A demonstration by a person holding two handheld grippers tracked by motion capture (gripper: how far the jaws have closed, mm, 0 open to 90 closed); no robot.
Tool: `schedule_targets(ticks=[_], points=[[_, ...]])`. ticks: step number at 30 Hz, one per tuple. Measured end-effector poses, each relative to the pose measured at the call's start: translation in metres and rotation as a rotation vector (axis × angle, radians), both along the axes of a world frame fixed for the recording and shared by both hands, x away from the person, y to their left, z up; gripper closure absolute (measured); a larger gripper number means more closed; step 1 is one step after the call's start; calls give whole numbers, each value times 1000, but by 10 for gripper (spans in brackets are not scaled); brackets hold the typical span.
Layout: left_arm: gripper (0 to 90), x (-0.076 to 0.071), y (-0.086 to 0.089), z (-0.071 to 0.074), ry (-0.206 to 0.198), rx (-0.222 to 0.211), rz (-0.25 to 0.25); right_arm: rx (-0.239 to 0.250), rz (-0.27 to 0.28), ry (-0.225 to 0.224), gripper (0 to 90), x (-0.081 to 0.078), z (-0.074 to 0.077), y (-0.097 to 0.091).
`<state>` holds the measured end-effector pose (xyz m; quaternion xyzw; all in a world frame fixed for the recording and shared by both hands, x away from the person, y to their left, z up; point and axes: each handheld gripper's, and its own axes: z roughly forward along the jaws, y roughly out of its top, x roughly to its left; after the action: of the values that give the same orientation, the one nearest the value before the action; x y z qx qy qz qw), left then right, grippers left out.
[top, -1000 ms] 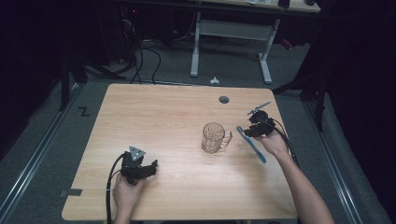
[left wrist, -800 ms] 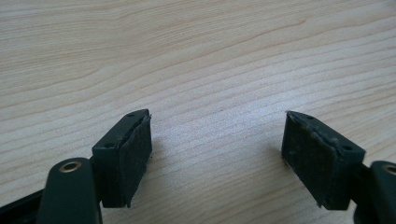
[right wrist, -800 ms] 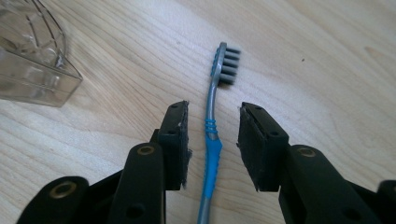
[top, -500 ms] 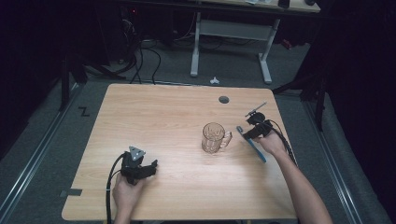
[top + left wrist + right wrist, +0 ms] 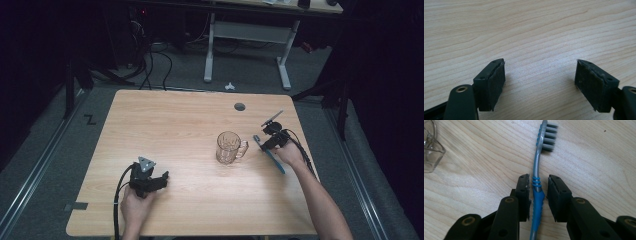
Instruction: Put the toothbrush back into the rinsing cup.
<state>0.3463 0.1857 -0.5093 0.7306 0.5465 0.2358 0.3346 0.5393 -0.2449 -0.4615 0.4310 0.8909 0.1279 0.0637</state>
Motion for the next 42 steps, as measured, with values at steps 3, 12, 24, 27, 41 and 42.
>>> schedule_targets(ticks=[3, 12, 24, 27, 41, 42], points=[[250, 0, 0, 0, 0, 0, 0, -4, -1, -2, 738, 1, -1, 0], [250, 0, 0, 0, 0, 1, 0, -21, 10, -5, 784, 1, -1, 1], [249, 0, 0, 0, 2, 1, -2, -40, 16, -15, 799, -2, -1, 4], [248, 0, 0, 0, 2, 2, -2, -48, 19, -25, 802, -3, -1, 5], [249, 0, 0, 0, 0, 2, -1, 7, 53, -92, 804, -14, 15, 9], [249, 0, 0, 0, 0, 2, 0, 17, 39, -95, 804, -16, 17, 9]])
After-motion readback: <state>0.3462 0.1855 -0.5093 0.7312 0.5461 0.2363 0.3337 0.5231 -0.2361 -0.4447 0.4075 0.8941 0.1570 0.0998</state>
